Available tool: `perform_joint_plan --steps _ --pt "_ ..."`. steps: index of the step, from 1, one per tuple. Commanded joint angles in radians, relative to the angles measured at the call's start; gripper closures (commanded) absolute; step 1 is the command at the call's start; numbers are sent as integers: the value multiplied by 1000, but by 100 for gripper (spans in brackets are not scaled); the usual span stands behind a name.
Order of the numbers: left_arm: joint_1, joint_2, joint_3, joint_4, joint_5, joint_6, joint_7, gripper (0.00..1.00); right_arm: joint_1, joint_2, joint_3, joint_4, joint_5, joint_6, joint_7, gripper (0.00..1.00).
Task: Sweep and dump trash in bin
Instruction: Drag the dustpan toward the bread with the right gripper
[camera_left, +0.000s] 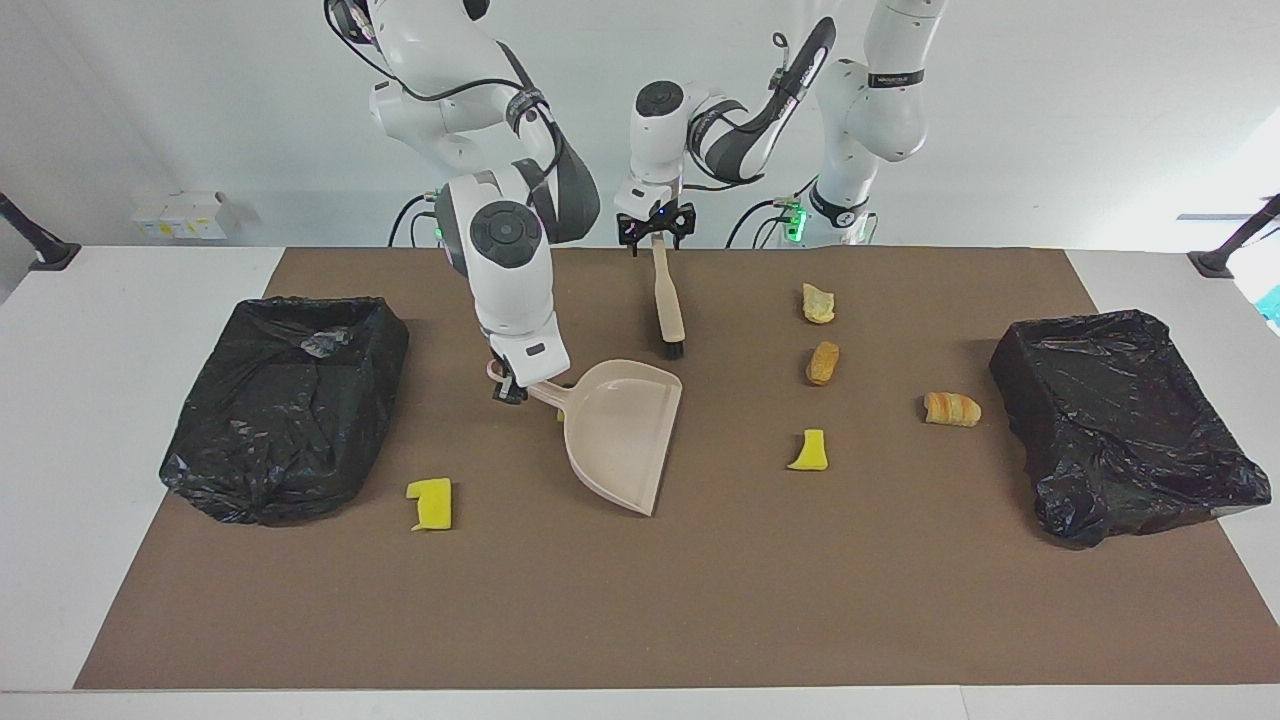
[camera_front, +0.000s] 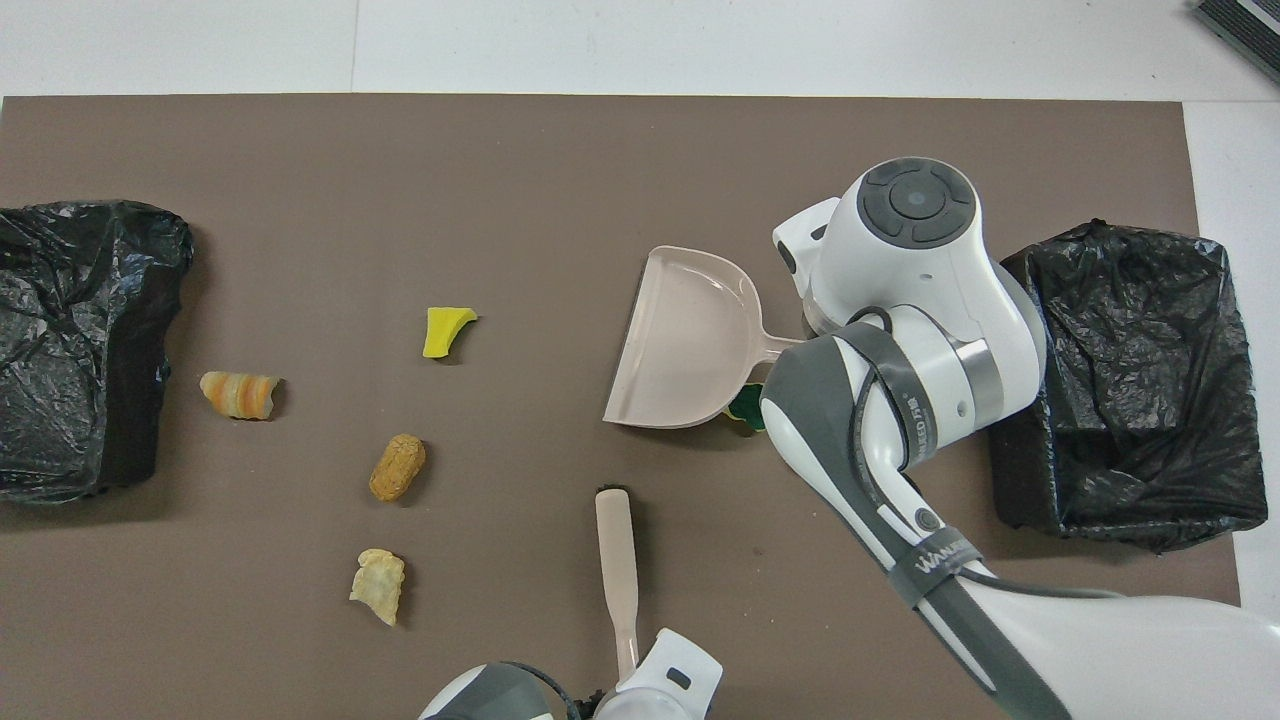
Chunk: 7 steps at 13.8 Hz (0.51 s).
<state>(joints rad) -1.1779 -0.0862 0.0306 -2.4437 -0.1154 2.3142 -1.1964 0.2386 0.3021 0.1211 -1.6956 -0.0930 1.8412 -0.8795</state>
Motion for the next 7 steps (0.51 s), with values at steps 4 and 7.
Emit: perform_joint_plan --steps 4,7 --pt "-5 -47 17 8 23 -51 15 91 -2 -44 3 -49 1 -3 -35 100" --pt "36 -78 20 63 55 -195 23 100 -4 -43 3 -47 1 -2 -39 100"
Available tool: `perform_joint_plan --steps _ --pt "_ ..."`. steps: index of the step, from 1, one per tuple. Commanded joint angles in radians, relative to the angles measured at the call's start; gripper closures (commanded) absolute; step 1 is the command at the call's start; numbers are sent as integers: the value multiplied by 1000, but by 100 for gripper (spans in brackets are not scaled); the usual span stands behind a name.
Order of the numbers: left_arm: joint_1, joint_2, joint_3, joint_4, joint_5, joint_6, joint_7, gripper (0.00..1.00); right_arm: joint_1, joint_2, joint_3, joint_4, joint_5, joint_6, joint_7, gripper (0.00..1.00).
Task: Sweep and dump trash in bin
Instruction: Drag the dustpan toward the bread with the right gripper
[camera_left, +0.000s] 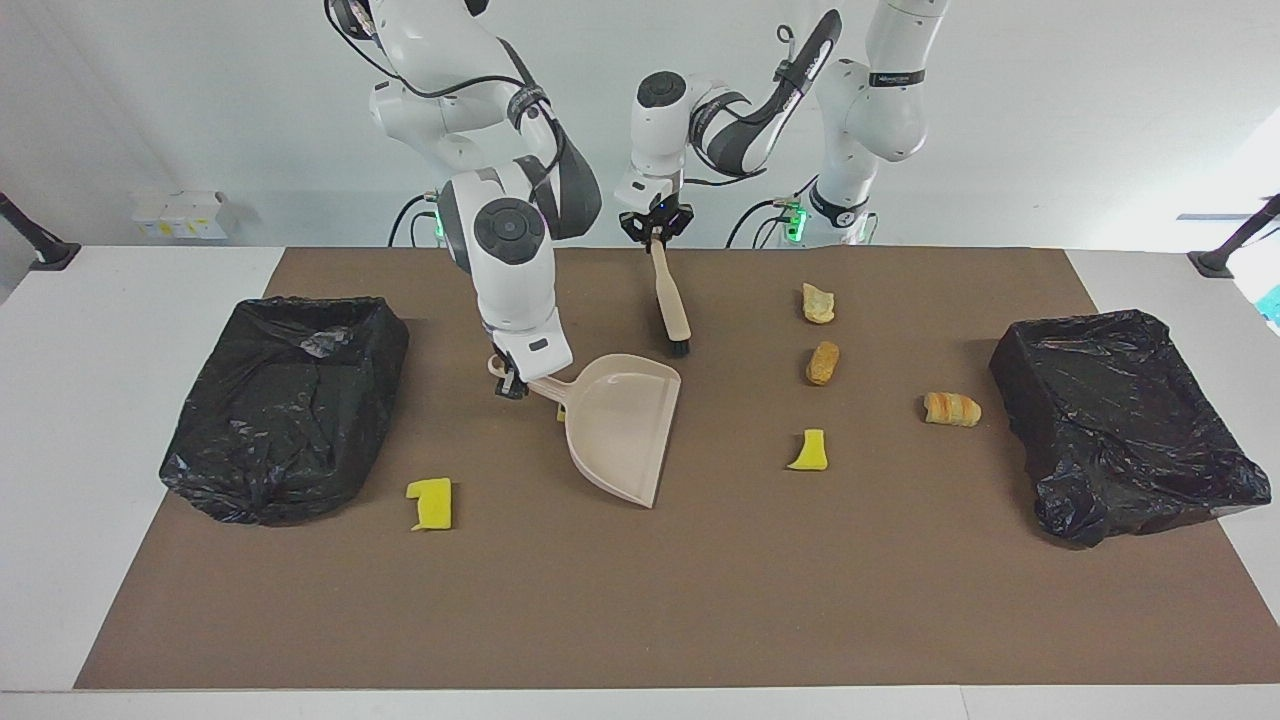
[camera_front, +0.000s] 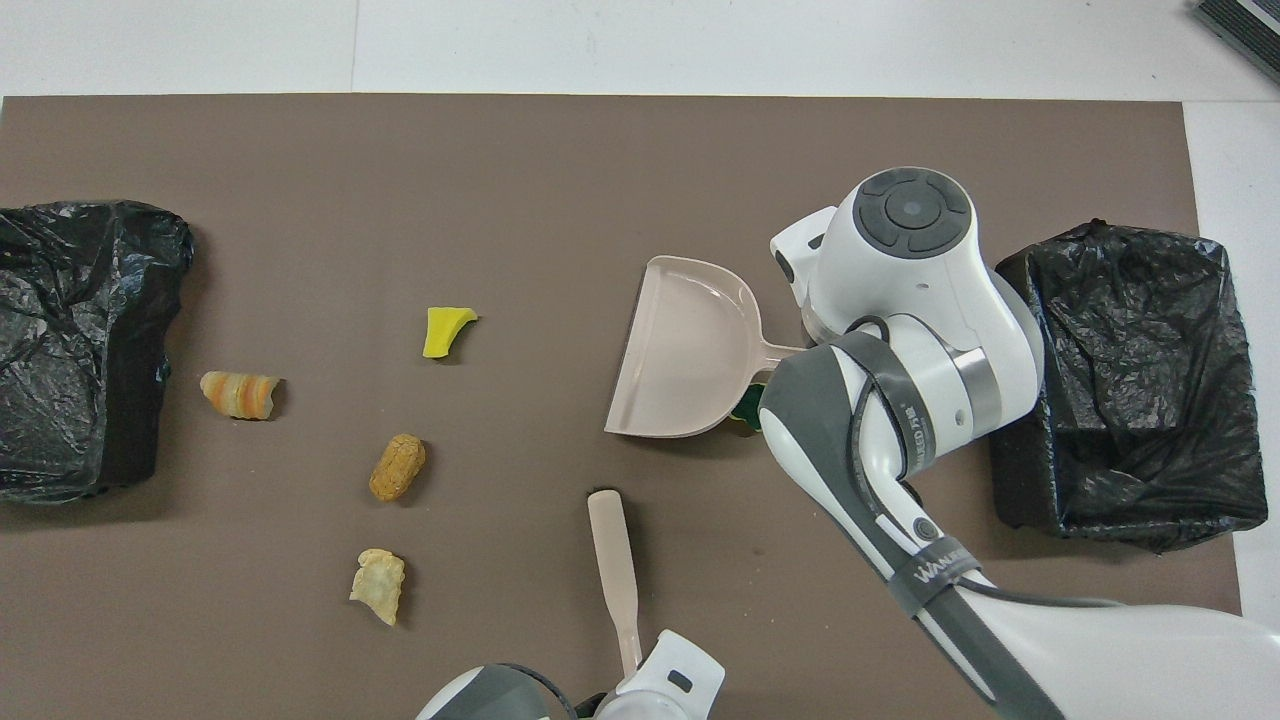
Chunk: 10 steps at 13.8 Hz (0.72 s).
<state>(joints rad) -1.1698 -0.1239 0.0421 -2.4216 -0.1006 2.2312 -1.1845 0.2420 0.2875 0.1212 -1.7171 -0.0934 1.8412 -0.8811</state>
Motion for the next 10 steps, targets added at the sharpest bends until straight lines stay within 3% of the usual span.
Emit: perform_joint_plan --steps 1,3,10 --pt "35 -45 9 64 77 -184 11 100 -10 -28 5 -26 1 -3 -53 100" --pt "76 -95 10 75 143 -264 14 100 -6 -28 3 -26 0 -2 -85 100" --pt "312 -236 12 58 147 -544 25 100 55 -31 6 -27 -58 64 -257 100"
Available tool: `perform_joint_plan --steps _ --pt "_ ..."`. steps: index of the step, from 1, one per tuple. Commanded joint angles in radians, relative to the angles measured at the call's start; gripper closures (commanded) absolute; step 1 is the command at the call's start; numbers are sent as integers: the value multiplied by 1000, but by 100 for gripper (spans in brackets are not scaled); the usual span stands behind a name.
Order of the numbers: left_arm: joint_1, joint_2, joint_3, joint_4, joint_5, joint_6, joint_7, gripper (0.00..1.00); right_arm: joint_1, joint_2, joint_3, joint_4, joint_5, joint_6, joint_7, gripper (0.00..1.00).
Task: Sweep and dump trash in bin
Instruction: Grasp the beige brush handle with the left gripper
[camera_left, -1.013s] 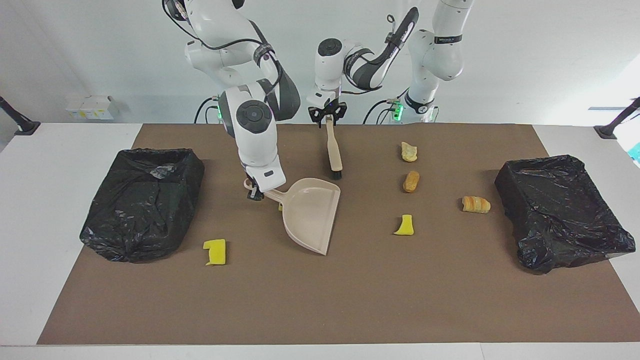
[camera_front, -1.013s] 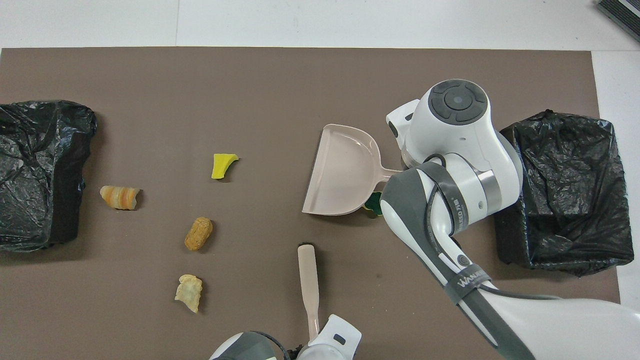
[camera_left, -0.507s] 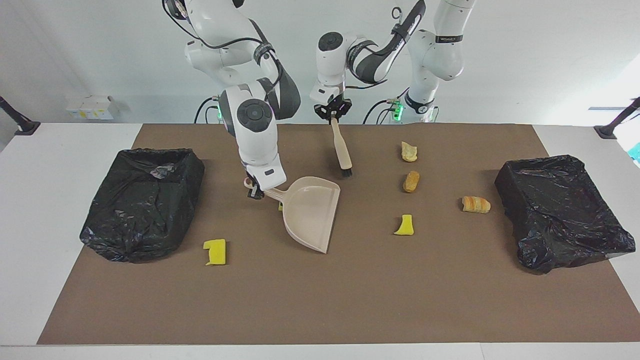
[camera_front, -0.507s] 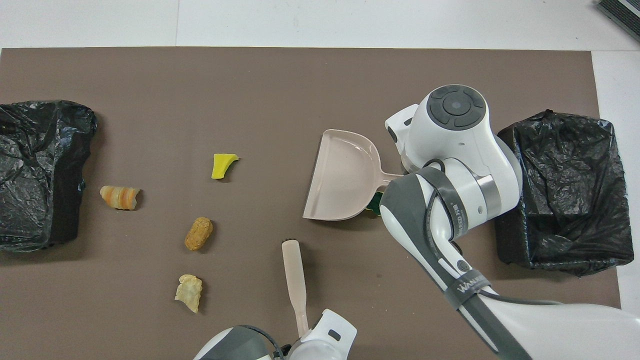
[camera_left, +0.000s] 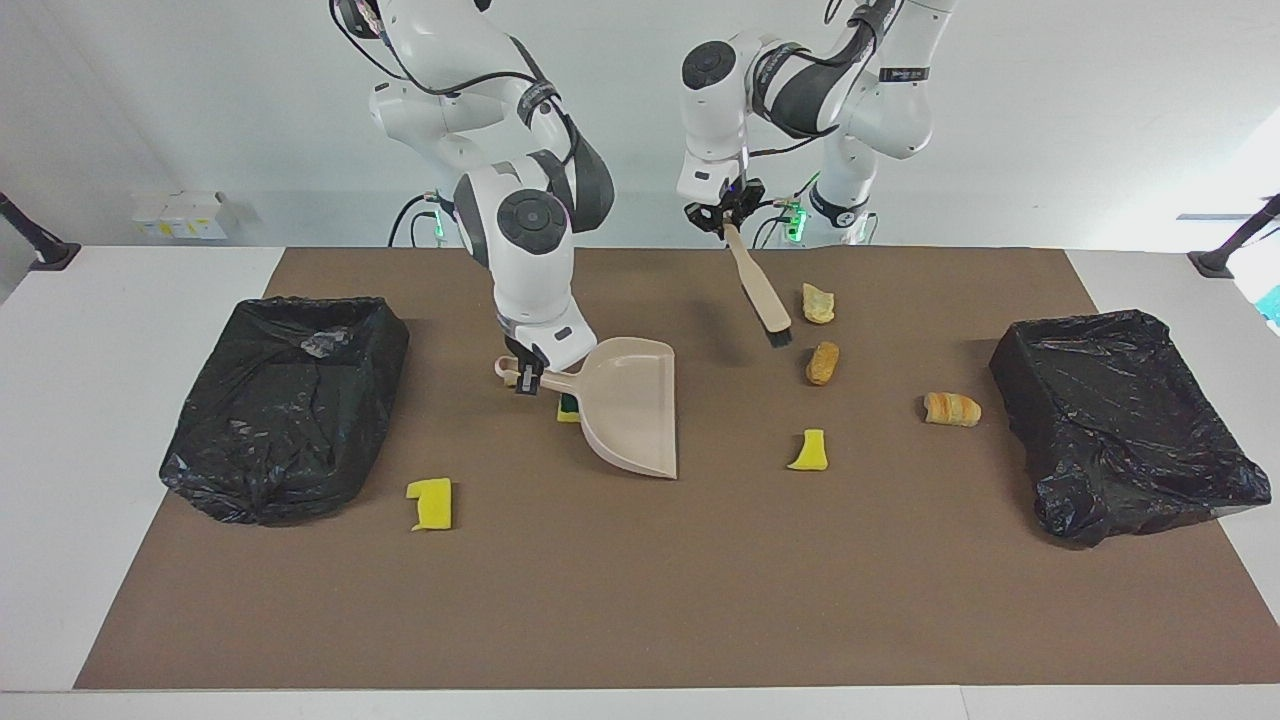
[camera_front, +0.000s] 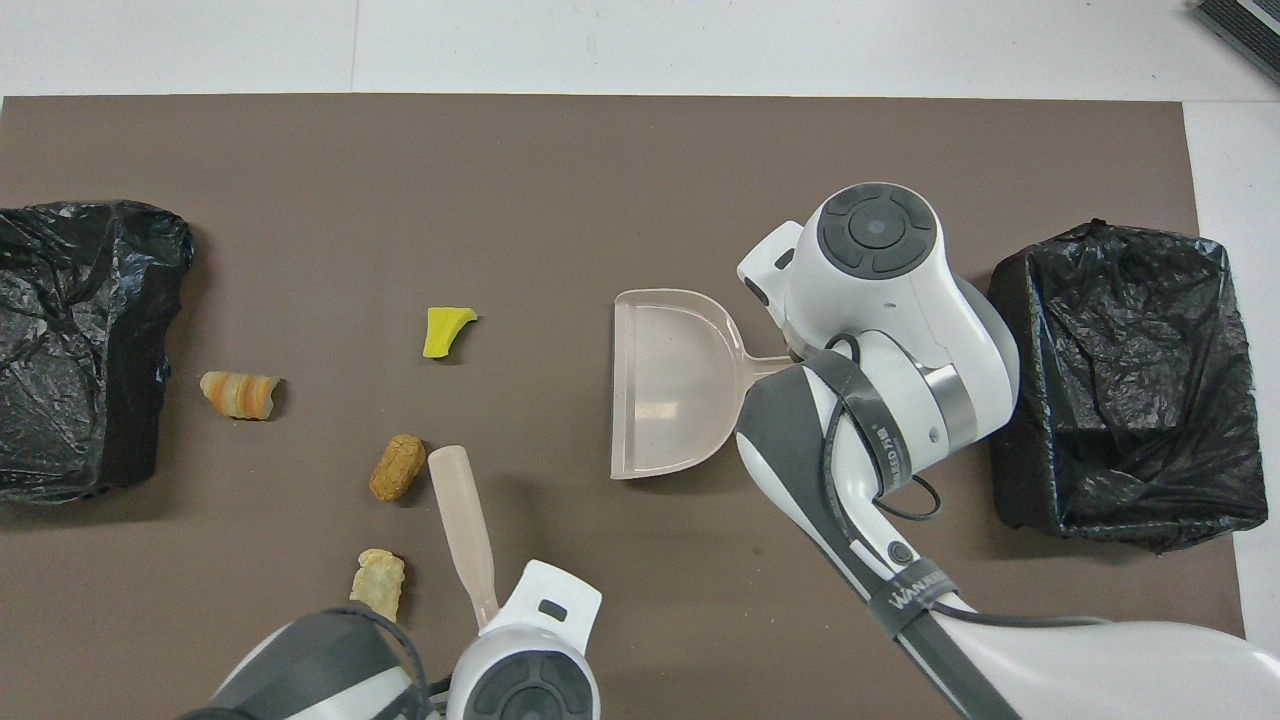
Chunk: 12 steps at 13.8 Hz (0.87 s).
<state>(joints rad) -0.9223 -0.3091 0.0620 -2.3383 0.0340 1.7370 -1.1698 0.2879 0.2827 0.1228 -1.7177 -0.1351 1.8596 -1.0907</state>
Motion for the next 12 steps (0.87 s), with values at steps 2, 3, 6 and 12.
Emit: perform_joint_plan --steps 2,3,6,12 --pt "126 -80 -8 -44 12 -95 10 100 40 -27 4 -29 -17 79 -44 100" --pt "155 -82 -8 -52 12 -118 10 100 45 -24 4 -37 -17 88 -44 100" --pt "304 -117 -8 -116 12 -131 88 100 43 -60 4 -187 -17 249 -37 100" --pt "381 -170 -11 -320 -14 9 85 100 47 -60 3 -223 -20 292 -37 100"
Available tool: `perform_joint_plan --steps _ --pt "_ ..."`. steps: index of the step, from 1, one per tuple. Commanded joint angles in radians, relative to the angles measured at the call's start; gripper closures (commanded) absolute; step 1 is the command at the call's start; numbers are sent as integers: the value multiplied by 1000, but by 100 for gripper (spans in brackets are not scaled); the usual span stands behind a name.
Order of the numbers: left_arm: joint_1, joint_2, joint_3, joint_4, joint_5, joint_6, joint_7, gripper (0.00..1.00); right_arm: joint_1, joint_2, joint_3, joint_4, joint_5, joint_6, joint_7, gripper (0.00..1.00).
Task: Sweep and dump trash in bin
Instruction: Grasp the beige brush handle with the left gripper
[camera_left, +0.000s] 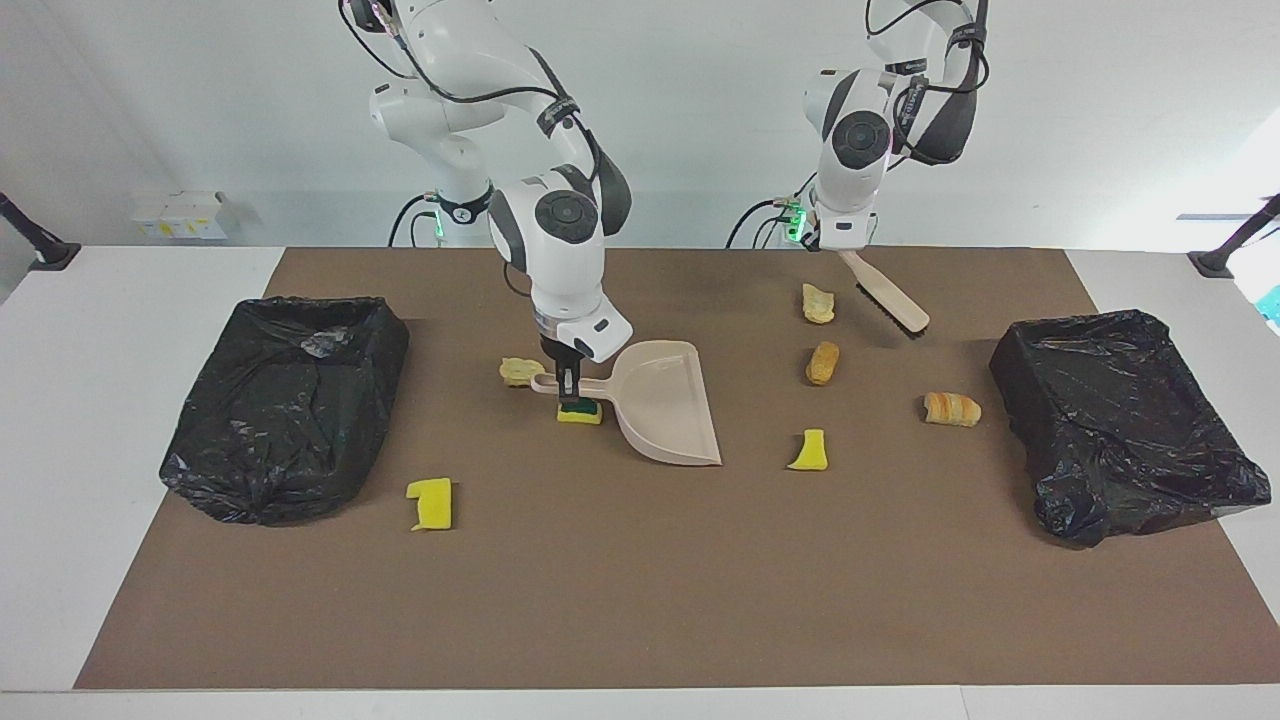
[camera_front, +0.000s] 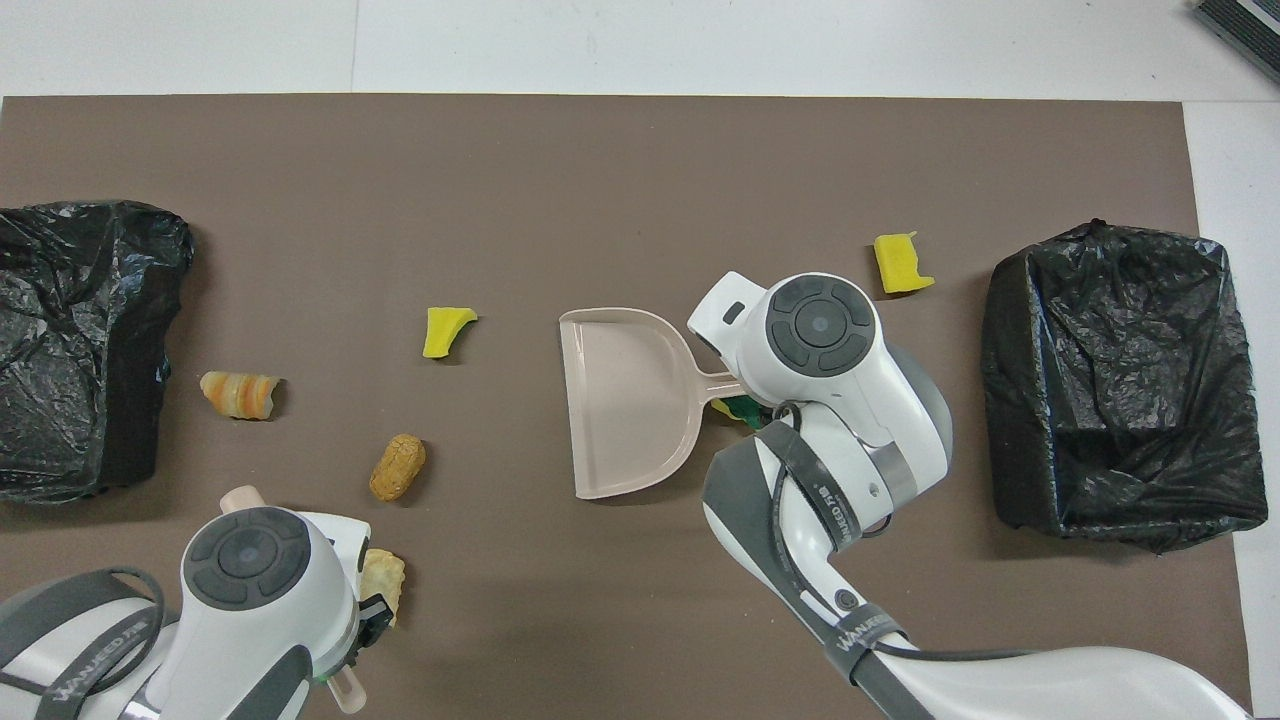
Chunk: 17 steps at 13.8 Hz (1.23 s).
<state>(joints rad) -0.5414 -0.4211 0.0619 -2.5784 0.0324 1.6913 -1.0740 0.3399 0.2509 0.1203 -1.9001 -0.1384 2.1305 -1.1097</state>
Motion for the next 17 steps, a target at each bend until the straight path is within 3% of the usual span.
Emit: perform_joint_plan --steps 1,6,8,10,14,17 --pt "-2 -56 -11 -89 -41 73 -12 100 -5 -27 7 -40 -18 20 -18 100" --pt "-66 -38 -13 -105 -159 181 -12 100 -5 -28 7 -42 -18 19 -9 100" --pt "-109 14 -13 -104 -218 284 -12 100 -5 -28 7 -43 -18 17 -4 100" --pt "-150 121 -13 -85 -247 432 -7 100 -5 -28 7 -45 -18 17 11 100" --pt "-152 292 -13 104 -275 507 -6 100 -7 -28 7 -46 -18 17 13 100" --pt "-152 361 -17 217 -292 510 -6 100 -7 -28 7 -47 -18 16 13 100"
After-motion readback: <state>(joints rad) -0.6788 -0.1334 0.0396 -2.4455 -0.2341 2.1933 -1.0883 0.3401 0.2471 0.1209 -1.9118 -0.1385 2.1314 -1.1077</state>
